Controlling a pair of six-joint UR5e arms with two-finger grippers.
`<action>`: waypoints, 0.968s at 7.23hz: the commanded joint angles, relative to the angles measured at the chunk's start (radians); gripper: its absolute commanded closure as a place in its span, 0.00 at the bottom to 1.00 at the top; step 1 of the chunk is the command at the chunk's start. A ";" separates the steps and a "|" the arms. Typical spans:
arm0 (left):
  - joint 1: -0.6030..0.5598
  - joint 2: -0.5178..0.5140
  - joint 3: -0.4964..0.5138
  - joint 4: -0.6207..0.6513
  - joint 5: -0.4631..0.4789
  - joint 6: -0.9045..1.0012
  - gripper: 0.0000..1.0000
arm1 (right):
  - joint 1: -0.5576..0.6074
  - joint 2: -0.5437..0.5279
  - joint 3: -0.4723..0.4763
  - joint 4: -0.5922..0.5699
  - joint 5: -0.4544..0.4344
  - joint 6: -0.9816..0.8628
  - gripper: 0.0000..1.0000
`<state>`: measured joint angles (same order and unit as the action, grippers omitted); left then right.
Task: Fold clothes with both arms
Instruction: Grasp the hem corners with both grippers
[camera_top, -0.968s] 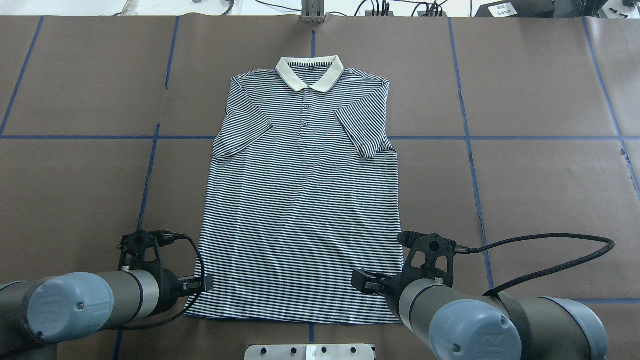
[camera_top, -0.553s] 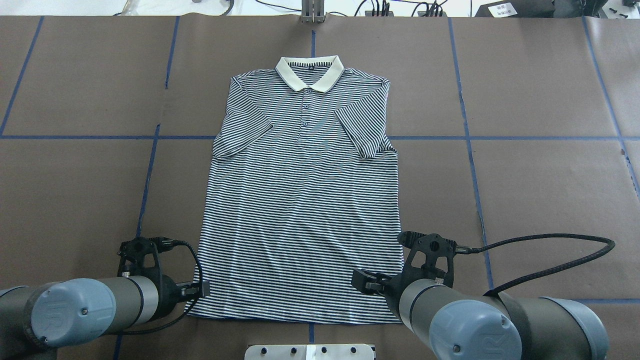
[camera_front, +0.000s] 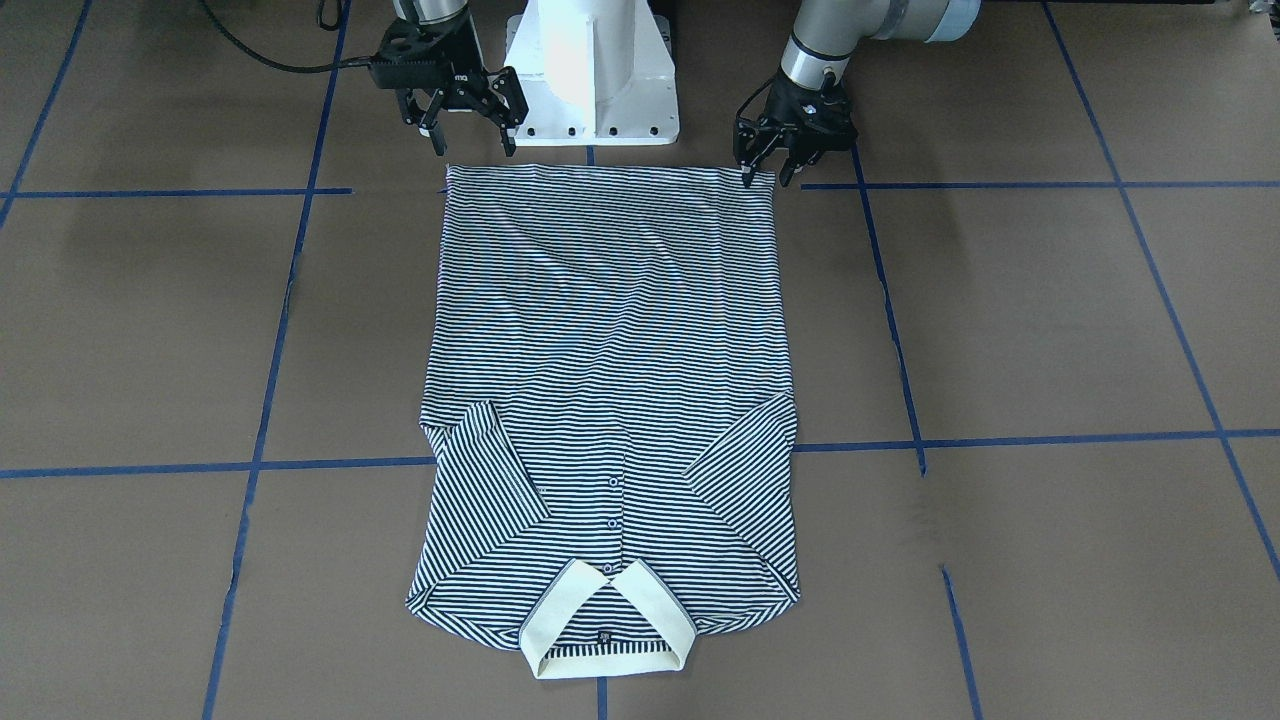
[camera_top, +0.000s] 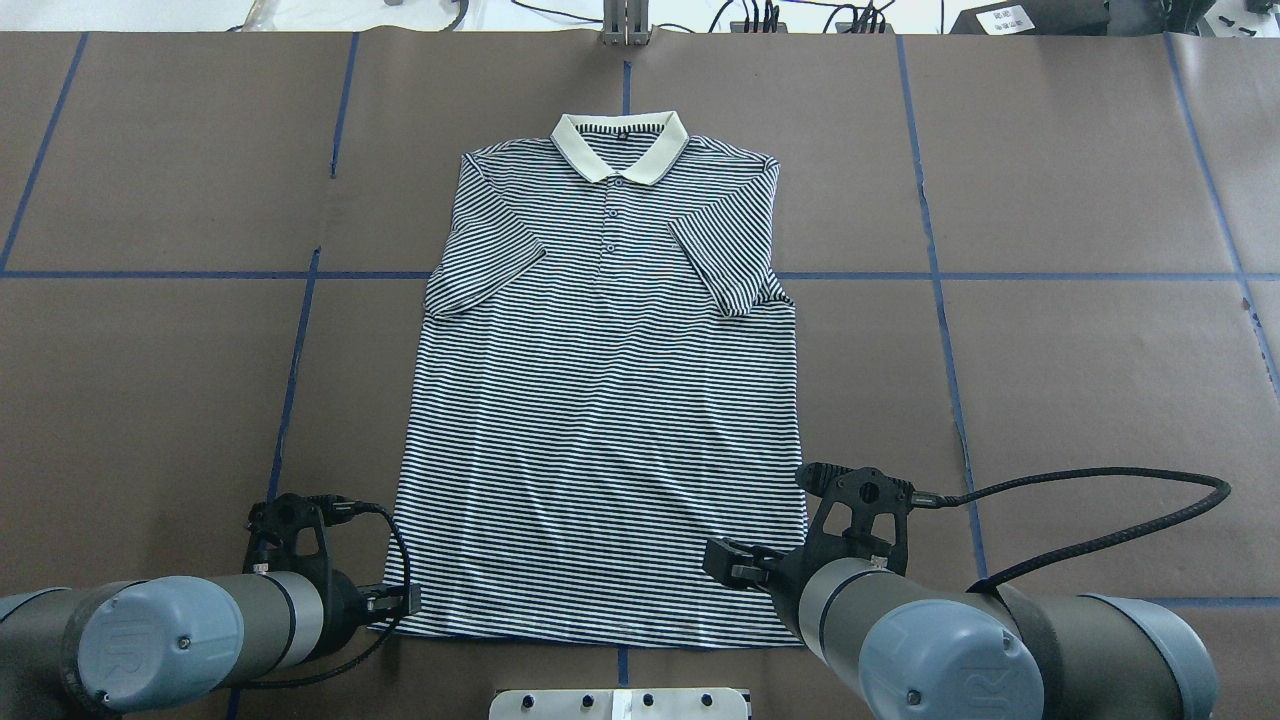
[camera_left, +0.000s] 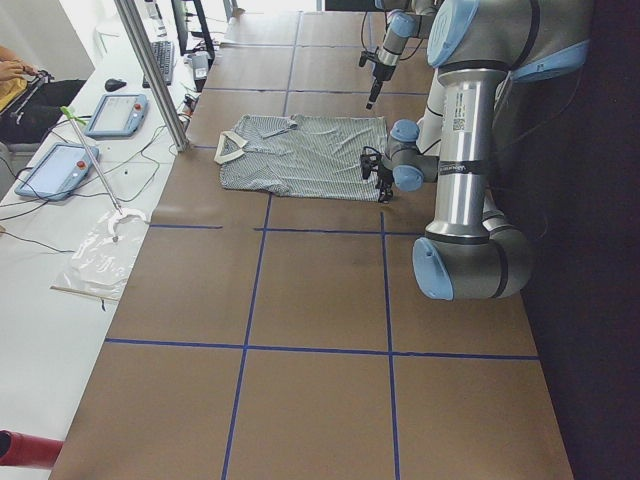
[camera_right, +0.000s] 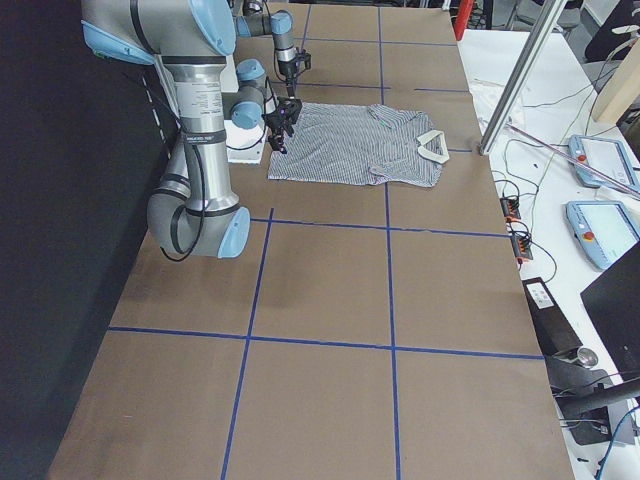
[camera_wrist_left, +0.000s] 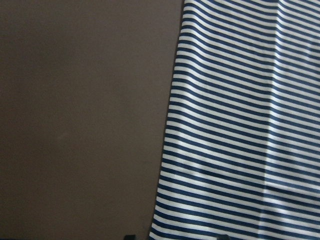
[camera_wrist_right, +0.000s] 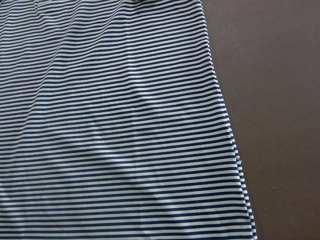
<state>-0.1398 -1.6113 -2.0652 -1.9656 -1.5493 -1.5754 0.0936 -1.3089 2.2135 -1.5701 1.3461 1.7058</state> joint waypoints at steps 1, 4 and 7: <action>0.009 0.001 0.005 0.001 0.000 0.000 0.40 | 0.000 -0.001 0.000 -0.001 -0.001 0.002 0.00; 0.009 0.001 0.005 0.001 0.000 0.000 0.56 | 0.000 -0.001 0.000 -0.001 -0.001 0.002 0.00; 0.009 -0.001 0.005 0.001 0.000 0.000 1.00 | 0.000 -0.001 0.000 -0.001 -0.001 0.002 0.00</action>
<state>-0.1304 -1.6109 -2.0601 -1.9650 -1.5493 -1.5754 0.0936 -1.3100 2.2135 -1.5697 1.3453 1.7073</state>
